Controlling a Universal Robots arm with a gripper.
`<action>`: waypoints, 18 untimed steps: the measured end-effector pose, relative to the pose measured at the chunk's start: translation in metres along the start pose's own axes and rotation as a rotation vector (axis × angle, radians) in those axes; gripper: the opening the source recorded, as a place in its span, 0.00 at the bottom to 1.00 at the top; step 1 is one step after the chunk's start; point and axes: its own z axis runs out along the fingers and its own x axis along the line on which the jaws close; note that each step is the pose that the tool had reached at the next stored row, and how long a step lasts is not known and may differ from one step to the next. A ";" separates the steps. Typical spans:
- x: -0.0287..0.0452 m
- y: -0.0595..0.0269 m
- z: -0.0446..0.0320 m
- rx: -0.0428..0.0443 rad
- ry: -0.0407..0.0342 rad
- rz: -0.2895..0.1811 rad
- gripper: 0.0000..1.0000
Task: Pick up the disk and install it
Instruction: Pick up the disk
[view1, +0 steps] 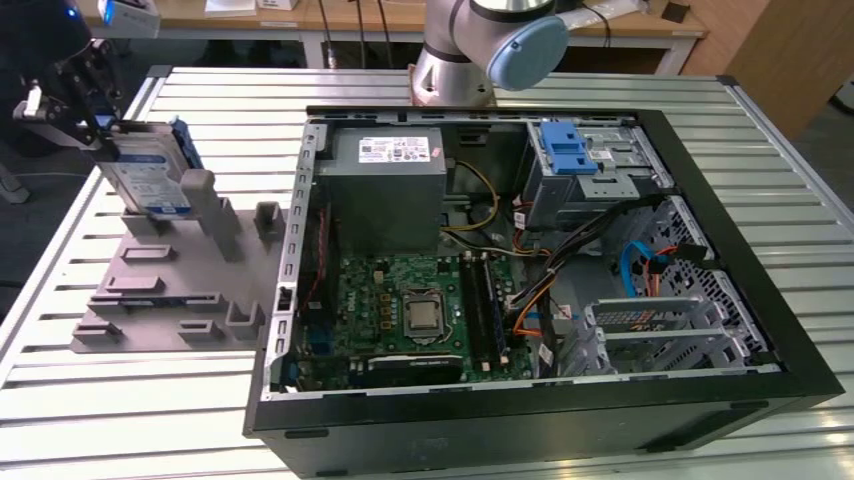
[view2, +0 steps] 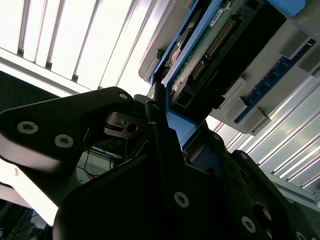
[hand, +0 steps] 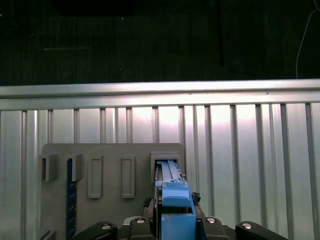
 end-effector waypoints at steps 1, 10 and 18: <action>0.0000 0.0000 -0.0002 -0.0001 0.0000 0.000 0.37; 0.0000 0.0001 -0.0014 0.0000 0.0000 0.000 0.37; -0.0001 0.0001 -0.0033 -0.0002 0.0001 0.000 0.37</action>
